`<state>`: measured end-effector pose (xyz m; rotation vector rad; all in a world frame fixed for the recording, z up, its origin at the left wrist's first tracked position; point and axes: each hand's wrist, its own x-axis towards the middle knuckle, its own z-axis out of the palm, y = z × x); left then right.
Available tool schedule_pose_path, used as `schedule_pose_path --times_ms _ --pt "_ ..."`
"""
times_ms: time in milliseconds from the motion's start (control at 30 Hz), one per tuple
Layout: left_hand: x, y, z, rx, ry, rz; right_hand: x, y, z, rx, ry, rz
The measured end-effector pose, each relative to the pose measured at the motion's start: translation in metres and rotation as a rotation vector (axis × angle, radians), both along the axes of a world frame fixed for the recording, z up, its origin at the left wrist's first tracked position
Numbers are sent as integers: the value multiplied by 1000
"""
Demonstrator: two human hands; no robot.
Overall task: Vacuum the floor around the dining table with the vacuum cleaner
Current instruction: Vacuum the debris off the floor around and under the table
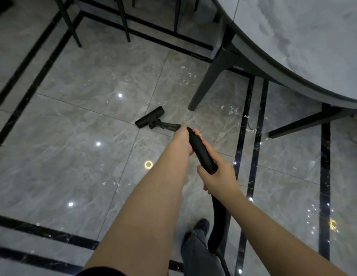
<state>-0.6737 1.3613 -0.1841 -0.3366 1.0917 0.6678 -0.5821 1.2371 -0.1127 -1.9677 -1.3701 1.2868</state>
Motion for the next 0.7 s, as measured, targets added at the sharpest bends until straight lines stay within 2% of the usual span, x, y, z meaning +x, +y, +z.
schedule_pose_path --times_ms 233,367,700 --pt "-10 -15 -4 12 -65 -83 -18 -19 15 -46 -8 -64" --pt "-10 -17 -11 -2 -15 -78 -25 -25 18 -55 -37 -59" --pt "-75 49 -36 41 66 -123 -73 41 -41 -40 -35 38"
